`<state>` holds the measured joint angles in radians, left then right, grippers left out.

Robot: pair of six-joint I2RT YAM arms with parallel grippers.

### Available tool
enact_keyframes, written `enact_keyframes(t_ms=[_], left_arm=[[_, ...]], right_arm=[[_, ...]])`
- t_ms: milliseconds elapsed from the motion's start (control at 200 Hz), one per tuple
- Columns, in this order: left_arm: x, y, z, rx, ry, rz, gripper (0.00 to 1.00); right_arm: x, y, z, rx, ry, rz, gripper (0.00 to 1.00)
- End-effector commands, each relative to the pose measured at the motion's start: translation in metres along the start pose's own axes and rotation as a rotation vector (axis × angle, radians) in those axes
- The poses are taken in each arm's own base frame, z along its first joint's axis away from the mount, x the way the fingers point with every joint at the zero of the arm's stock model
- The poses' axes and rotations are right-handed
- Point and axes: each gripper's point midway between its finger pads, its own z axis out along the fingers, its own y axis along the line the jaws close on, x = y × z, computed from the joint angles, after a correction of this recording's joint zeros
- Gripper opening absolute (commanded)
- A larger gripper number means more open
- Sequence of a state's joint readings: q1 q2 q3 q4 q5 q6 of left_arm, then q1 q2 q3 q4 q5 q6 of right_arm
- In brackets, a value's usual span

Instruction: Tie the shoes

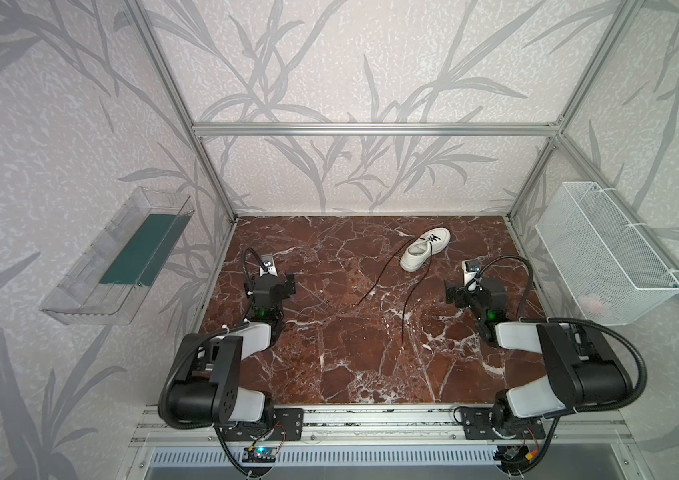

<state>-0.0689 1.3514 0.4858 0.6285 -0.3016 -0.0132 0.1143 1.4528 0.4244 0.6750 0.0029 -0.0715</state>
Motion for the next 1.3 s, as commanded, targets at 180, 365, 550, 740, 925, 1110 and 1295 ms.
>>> enact_keyframes(t_ms=[180,365,550,740,925,1110,1295], left_arm=[[-0.027,-0.048,-0.027,0.253,0.196,-0.164,0.99],[-0.024,-0.079,-0.03,0.342,0.208,-0.182,0.99],[-0.014,-0.116,-0.036,0.464,0.276,-0.266,0.99],[-0.002,-0.137,-0.035,0.512,0.33,-0.301,0.99],[0.009,-0.14,-0.039,0.52,0.357,-0.302,0.99],[0.022,-0.138,-0.037,0.501,0.388,-0.274,0.99],[0.032,-0.139,-0.035,0.494,0.409,-0.278,0.99]], right_arm=[[-0.032,0.037,-0.015,-0.034,0.378,0.173,0.99],[-0.053,0.08,-0.005,-0.098,0.508,0.262,0.99],[-0.071,0.101,0.018,-0.129,0.556,0.35,0.99],[-0.076,0.122,0.05,-0.166,0.61,0.332,0.99],[-0.086,0.137,0.074,-0.15,0.65,0.237,0.99],[-0.081,0.144,0.098,-0.137,0.717,0.227,0.99],[-0.076,0.163,0.111,-0.212,0.754,0.221,0.99]])
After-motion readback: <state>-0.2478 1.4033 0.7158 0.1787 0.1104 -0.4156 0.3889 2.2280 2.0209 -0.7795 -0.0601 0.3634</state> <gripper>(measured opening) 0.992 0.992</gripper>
